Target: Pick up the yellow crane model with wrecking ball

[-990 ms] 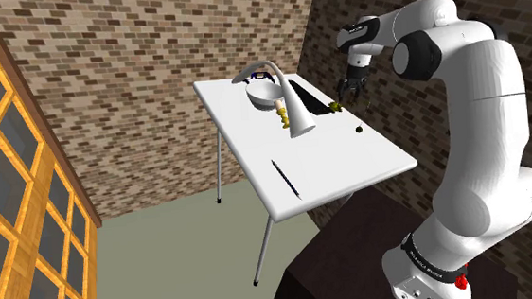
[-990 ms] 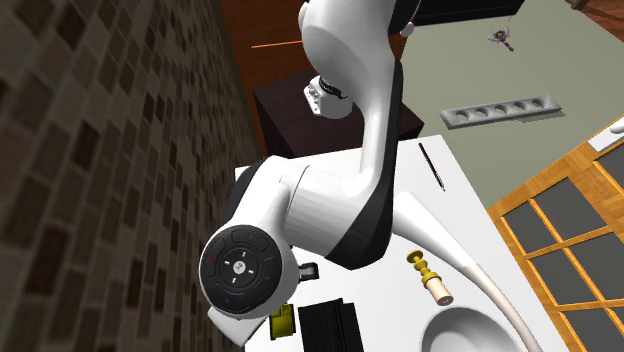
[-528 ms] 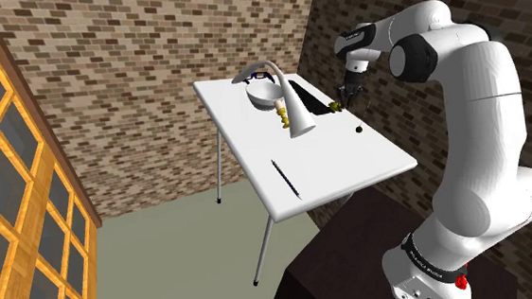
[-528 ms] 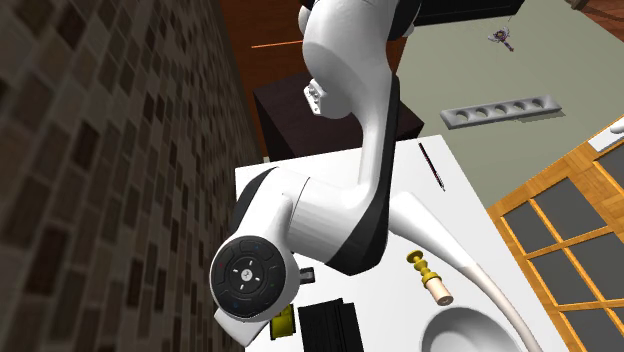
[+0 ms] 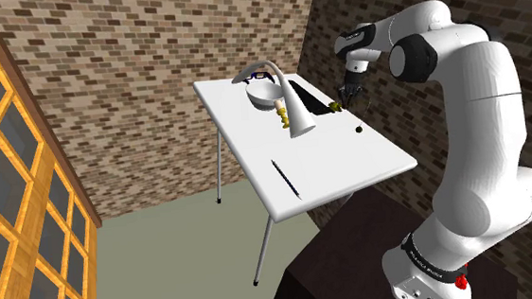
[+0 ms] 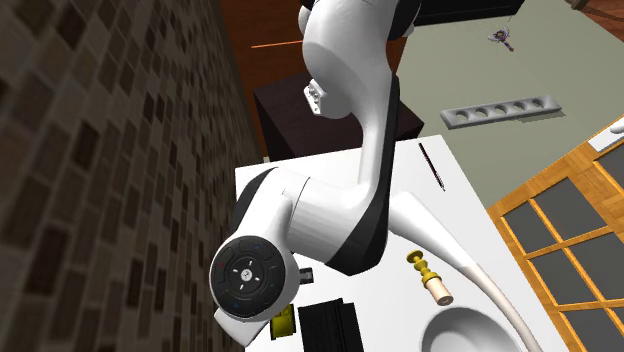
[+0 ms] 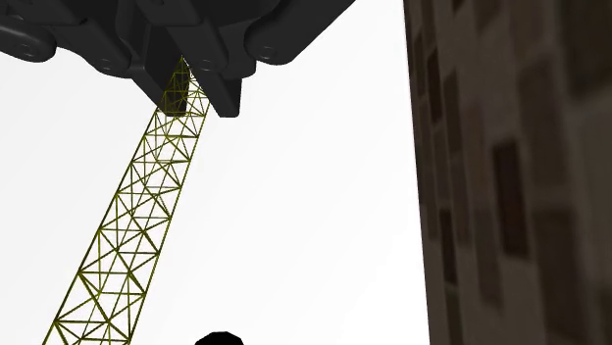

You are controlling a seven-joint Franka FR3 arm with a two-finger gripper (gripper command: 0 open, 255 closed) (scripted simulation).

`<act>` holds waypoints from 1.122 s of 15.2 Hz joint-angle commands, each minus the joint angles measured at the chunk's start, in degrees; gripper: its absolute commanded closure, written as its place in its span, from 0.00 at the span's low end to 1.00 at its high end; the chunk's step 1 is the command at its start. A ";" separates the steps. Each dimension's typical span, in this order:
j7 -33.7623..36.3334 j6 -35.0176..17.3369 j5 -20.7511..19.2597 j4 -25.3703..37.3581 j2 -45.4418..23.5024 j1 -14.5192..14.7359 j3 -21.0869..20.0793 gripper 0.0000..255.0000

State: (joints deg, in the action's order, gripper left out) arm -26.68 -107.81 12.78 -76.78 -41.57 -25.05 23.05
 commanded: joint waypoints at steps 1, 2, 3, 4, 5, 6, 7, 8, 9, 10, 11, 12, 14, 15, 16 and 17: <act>0.01 0.53 -0.12 0.14 0.38 0.02 0.09 1.00; 0.05 1.11 -0.22 0.45 0.68 0.03 0.17 1.00; 0.09 1.70 -0.32 0.77 0.96 0.04 0.24 1.00; 0.13 2.30 -0.42 1.13 1.22 0.04 0.30 1.00; 0.17 2.92 -0.51 1.53 1.46 0.03 0.37 1.00; 0.21 3.54 -0.60 1.91 1.70 0.02 0.43 1.00; 0.25 4.16 -0.69 2.32 1.93 0.00 0.49 1.00; 0.29 4.79 -0.77 2.75 2.15 -0.02 0.55 1.00; 0.32 5.43 -0.85 3.20 2.35 -0.04 0.60 1.00; 0.36 6.07 -0.93 3.67 2.55 -0.07 0.65 1.00; 0.39 6.73 -1.00 4.16 2.73 -0.11 0.70 1.00; 0.43 7.39 -1.07 4.67 2.90 -0.15 0.75 1.00; 0.50 8.74 -1.20 5.76 3.19 -0.24 0.83 1.00; 0.53 9.43 -1.25 6.35 3.32 -0.30 0.87 1.00; 0.53 9.53 -1.26 6.43 3.34 -0.31 0.88 1.00; 0.53 9.53 -1.26 6.43 3.34 -0.31 0.88 1.00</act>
